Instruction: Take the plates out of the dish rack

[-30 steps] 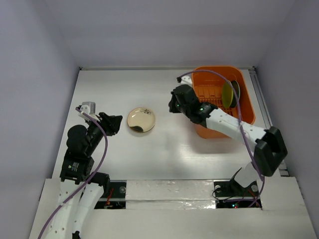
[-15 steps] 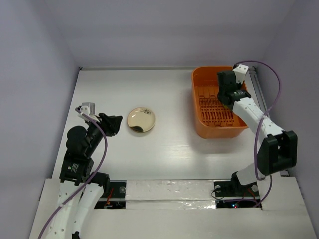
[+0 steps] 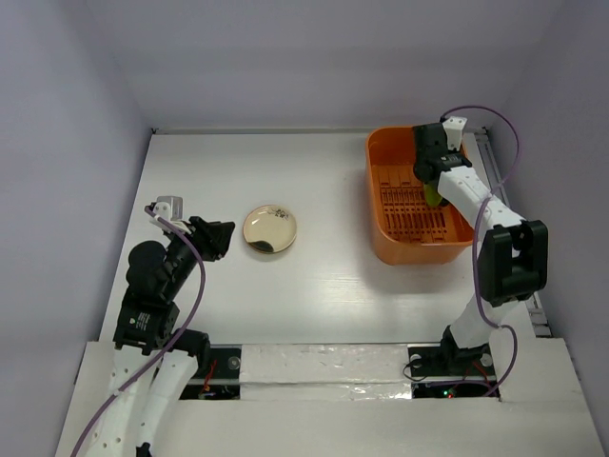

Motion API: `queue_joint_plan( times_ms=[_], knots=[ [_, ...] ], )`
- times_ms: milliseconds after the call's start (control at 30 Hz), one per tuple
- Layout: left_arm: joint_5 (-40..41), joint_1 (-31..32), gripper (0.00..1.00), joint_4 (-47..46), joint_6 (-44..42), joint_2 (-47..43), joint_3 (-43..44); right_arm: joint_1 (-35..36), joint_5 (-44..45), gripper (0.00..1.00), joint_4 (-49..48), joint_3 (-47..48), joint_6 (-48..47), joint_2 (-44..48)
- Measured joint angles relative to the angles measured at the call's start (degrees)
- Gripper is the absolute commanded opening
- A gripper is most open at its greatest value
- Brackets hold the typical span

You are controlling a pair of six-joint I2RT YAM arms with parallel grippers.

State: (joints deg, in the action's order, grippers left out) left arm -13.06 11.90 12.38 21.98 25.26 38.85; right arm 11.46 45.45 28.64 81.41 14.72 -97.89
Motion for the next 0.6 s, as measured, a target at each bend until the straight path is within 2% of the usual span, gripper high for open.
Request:
queue_joint_plan(
  times_ms=[200, 433, 600],
  knots=[
    [0.0, 0.0, 0.35, 0.0, 0.0, 0.0, 0.0, -0.3, 0.0, 0.21, 1.0, 2.8, -1.4, -3.5],
    [0.0, 0.0, 0.35, 0.0, 0.0, 0.0, 0.0, -0.3, 0.4, 0.01, 2.1, 3.6, -3.7, -3.8],
    [0.0, 0.0, 0.36, 0.0, 0.0, 0.0, 0.0, -0.3, 0.5, 0.00, 2.7, 3.6, -4.4, -3.4]
  ],
)
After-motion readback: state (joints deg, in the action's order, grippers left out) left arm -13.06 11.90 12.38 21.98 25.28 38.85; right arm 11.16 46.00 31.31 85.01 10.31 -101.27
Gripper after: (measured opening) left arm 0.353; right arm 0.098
